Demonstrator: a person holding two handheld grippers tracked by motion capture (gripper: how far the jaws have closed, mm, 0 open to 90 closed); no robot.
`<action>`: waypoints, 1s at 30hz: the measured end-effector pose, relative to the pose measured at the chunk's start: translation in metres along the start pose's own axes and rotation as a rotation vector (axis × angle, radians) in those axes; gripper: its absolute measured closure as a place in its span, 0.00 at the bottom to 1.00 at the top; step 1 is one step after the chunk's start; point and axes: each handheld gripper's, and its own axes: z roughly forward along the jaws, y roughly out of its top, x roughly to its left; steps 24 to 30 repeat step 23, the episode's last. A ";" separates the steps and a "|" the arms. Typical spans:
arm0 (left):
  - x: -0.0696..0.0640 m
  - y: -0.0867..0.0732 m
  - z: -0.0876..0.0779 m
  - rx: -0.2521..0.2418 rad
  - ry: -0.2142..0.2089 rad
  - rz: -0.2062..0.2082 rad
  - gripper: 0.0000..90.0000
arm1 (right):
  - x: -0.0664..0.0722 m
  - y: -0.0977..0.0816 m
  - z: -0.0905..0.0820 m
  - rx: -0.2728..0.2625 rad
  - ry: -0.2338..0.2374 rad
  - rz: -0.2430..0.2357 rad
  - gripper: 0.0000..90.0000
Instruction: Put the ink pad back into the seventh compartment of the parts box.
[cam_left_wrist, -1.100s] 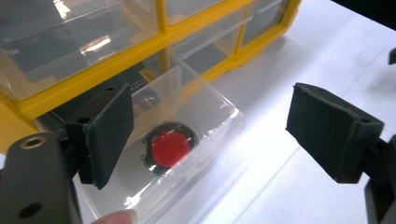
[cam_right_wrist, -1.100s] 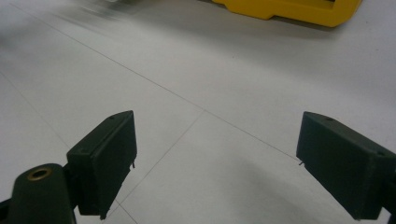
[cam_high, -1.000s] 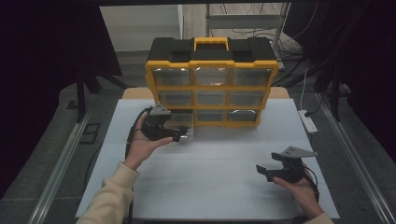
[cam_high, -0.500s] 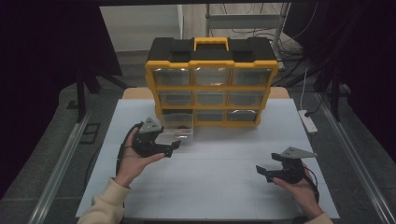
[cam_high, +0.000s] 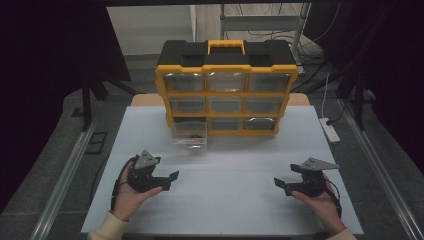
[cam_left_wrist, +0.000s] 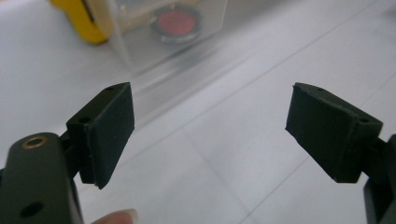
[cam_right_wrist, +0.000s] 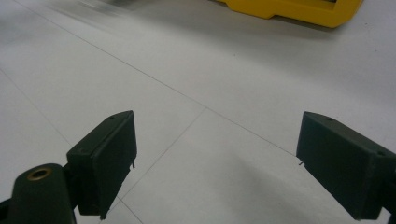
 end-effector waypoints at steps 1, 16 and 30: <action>0.002 -0.003 0.000 0.002 0.010 -0.003 0.18 | 0.000 0.000 0.000 0.001 0.001 -0.003 0.14; 0.019 -0.020 0.015 0.021 0.029 -0.035 0.18 | 0.000 -0.002 -0.001 0.002 0.004 -0.011 0.14; 0.017 -0.019 0.017 0.017 0.027 -0.027 0.18 | 0.000 -0.003 -0.002 -0.003 0.009 -0.013 0.14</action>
